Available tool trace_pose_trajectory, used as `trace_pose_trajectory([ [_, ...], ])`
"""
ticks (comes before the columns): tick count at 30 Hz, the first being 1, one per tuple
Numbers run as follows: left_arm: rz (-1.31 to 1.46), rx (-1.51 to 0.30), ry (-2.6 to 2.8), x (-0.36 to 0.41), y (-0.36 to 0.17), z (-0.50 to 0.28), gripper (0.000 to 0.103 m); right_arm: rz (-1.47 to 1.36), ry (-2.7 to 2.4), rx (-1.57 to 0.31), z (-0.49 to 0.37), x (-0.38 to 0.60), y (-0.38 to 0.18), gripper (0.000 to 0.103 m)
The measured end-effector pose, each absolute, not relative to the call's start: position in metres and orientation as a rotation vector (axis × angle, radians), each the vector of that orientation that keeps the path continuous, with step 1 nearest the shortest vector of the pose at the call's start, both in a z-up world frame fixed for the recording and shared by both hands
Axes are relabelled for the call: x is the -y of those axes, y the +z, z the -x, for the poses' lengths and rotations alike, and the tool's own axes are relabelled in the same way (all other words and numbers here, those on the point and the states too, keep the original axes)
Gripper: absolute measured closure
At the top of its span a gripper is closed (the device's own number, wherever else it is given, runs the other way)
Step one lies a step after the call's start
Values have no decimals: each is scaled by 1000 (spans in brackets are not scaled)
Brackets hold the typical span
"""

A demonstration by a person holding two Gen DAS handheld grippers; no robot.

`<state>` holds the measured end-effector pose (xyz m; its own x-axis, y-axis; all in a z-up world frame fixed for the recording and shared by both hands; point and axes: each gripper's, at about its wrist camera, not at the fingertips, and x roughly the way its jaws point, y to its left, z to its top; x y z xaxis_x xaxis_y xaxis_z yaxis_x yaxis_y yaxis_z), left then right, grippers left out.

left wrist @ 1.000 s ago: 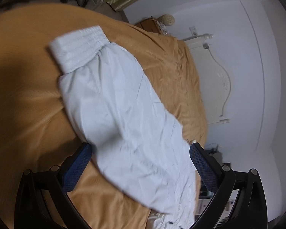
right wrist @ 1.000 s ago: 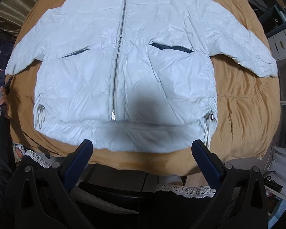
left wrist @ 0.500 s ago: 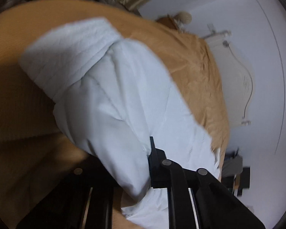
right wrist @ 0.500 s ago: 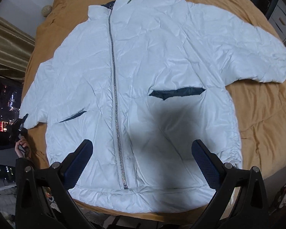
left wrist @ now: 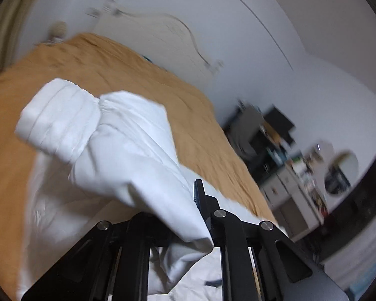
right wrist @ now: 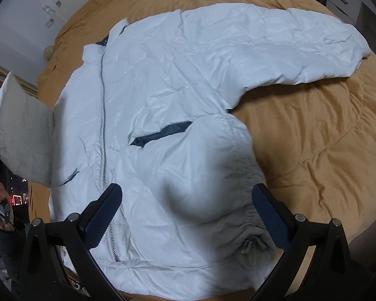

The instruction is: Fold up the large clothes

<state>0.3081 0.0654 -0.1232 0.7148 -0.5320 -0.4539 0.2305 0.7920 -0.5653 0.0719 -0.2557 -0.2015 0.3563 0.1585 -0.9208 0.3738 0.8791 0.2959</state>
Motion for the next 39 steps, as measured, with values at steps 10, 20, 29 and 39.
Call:
trace_pose_trajectory([
  [10, 731, -958, -438, -3, -368, -341, 89, -526, -216, -1209, -82, 307, -203, 0],
  [20, 673, -938, -461, 12, -375, -333, 89, -230, 94, -1313, -290, 148, -148, 0],
  [29, 681, -936, -472, 20, -363, -310, 89, -21, 86, -1569, -392, 41, -238, 26],
  [39, 794, -1089, -595, -29, -318, -264, 88, -229, 40, -1507, -377, 169, -231, 94],
])
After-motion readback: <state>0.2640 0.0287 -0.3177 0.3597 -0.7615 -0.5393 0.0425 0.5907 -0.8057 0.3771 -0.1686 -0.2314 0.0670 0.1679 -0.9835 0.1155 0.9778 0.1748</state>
